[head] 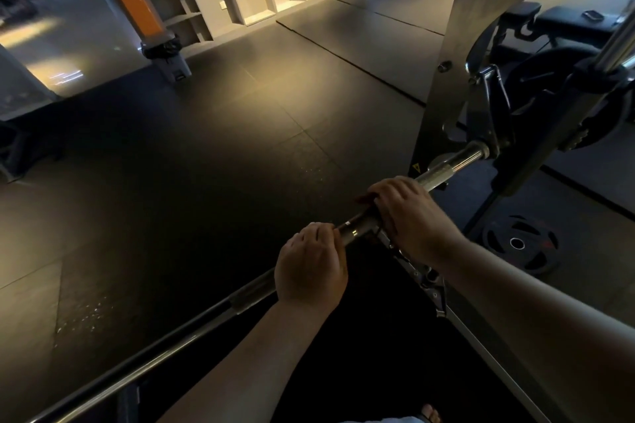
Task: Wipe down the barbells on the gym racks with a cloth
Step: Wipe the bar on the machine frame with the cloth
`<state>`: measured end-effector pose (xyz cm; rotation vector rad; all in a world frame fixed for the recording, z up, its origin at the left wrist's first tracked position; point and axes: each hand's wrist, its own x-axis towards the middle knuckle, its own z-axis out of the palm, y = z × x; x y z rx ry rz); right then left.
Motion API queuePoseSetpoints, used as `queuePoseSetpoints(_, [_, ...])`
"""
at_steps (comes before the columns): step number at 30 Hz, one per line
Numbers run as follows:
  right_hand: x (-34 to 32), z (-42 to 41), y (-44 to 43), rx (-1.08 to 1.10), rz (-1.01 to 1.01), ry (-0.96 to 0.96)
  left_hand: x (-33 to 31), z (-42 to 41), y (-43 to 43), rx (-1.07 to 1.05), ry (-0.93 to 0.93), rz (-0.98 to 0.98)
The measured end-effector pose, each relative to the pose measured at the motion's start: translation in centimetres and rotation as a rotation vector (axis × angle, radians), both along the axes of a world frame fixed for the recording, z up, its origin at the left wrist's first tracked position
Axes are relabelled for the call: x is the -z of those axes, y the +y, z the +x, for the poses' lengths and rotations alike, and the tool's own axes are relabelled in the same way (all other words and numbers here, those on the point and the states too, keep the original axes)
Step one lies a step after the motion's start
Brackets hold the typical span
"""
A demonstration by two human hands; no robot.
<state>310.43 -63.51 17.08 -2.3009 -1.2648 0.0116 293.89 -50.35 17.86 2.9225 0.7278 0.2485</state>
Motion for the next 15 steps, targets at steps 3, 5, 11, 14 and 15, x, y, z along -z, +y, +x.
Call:
queuePoseSetpoints(3, [-0.2,0.6,-0.1,0.192,0.077,0.061,-0.1,0.0,0.0,0.009,-0.004,-0.003])
queuePoseSetpoints(5, [0.1,-1.1,0.5,0.185,0.122,0.062,-0.3,0.0,0.0,0.005,0.001,-0.011])
queuePoseSetpoints(11, [0.9,-0.8,-0.3,-0.037,0.055,0.022,-0.3,0.1,-0.1,0.002,0.015,0.001])
queuePoseSetpoints(14, [0.8,0.8,-0.7,0.065,0.064,0.01,-0.2,0.1,-0.1,-0.009,0.007,0.008])
queuePoseSetpoints(15, [0.8,0.5,-0.5,0.117,0.092,0.032,-0.2,0.1,-0.1,-0.014,0.007,0.01])
